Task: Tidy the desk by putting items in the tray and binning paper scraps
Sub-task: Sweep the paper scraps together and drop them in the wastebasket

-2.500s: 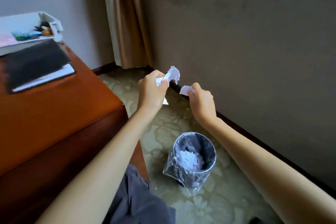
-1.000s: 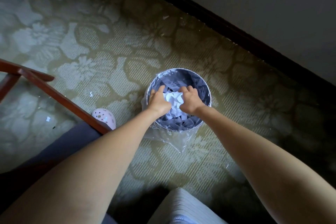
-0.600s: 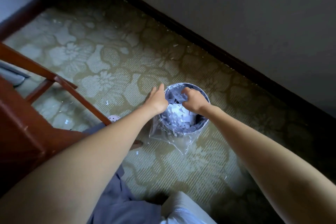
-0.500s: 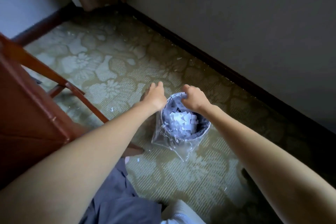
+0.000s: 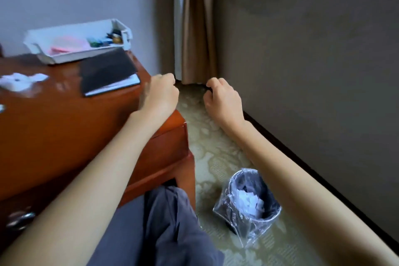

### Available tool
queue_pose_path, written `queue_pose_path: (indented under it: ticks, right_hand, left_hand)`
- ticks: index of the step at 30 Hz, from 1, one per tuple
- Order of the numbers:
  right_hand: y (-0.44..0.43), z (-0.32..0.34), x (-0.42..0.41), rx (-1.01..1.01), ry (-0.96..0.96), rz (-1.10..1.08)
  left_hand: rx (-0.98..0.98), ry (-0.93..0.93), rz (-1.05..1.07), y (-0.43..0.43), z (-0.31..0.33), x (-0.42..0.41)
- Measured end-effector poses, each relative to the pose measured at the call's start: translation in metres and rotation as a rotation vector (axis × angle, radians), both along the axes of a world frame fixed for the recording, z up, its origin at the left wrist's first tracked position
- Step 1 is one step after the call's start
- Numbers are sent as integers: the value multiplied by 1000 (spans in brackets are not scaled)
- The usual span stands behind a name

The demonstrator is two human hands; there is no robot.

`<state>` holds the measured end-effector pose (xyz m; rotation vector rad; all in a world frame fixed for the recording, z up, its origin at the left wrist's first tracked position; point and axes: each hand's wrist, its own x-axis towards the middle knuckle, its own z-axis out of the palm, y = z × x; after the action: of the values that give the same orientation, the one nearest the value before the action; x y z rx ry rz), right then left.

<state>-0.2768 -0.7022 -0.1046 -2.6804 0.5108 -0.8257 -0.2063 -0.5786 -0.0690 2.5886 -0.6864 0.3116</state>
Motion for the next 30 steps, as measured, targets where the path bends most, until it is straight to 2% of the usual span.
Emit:
queue_pose_path:
  ticks: [4,8,15,19,23,30]
  right_hand:
    - [82,20,26,-88,-44,220]
    - [161,18,54,-142,18,418]
    - [241,15,124,-75,144,664]
    - [264,11,178,12,193,676]
    - [283,8,232,48,269,666]
    - [311,9,304,-10,439,729]
  left_hand:
    - [-48,-38,194,85,12,7]
    - [-63,-13,373,165,5,17]
    - [8,31,619,269,-6,62]
    - [115,41,653,301,-12,102]
    - [166,198,634,317,-22,147]
    - [-11,260,509,327,-30,204]
